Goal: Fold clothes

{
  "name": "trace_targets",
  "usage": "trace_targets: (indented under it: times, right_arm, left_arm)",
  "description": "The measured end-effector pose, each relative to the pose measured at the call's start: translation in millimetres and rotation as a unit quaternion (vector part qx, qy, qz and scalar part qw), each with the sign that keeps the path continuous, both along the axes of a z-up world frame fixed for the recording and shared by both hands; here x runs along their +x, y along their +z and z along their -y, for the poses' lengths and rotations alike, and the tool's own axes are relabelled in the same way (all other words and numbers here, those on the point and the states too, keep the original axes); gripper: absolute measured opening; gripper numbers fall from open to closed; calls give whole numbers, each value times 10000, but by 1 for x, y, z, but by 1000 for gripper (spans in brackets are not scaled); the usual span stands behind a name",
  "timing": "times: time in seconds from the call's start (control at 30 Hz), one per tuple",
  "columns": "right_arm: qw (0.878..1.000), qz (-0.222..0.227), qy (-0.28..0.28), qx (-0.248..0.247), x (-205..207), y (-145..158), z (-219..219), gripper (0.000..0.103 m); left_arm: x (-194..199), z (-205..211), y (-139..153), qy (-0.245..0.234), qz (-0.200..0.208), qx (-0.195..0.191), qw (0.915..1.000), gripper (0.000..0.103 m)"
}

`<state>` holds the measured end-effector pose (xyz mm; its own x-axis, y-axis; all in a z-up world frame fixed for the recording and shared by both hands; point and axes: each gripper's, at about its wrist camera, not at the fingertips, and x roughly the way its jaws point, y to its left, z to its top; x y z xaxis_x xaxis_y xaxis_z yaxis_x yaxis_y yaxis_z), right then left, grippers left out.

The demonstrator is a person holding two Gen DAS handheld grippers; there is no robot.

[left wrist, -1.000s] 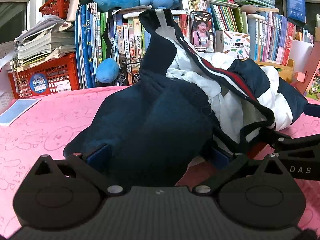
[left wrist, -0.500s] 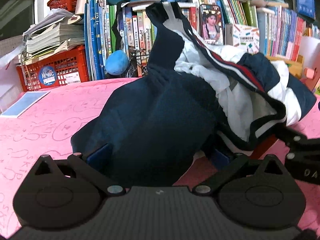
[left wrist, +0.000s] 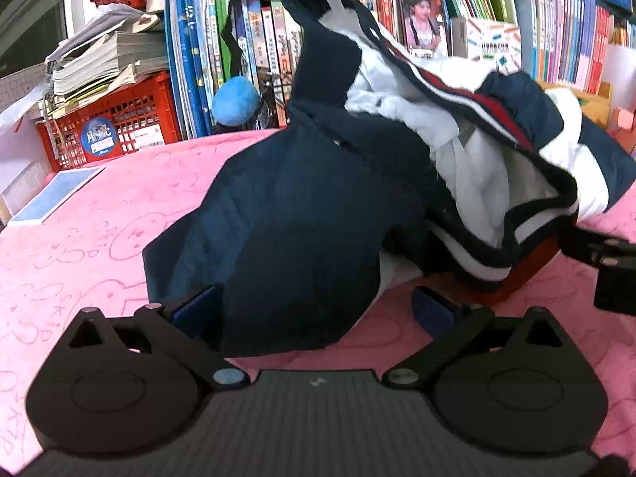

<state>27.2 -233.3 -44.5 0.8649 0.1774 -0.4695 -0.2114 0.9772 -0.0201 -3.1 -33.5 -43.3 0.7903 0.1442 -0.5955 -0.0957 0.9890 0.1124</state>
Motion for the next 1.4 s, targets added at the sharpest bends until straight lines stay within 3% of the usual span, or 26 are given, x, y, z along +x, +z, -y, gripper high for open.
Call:
trace_targets:
  times: [0.4, 0.63, 0.8, 1.03, 1.27, 1.4]
  right_arm:
    - [9997, -180, 133, 108, 1, 1, 3, 103]
    - [9938, -638, 163, 898, -1, 0, 26, 103]
    - [9945, -777, 263, 651, 1, -3, 33, 103]
    - [9927, -943, 187, 726, 4, -8, 36, 103]
    - [9957, -761, 180, 504, -2, -6, 28, 103]
    - [9980, -26, 414, 475, -15, 9, 20, 103]
  left_arm:
    - [-1, 3, -1, 30, -73, 55, 10000, 103]
    - [1, -1, 0, 30, -130, -87, 9999, 103]
    - [1, -4, 0, 36, -139, -154, 9998, 103]
    - [1, -4, 2, 37, -148, -164, 9997, 103]
    - [1, -6, 3, 48, -154, -198, 9997, 103]
    - [1, -7, 3, 60, -159, -250, 9995, 103]
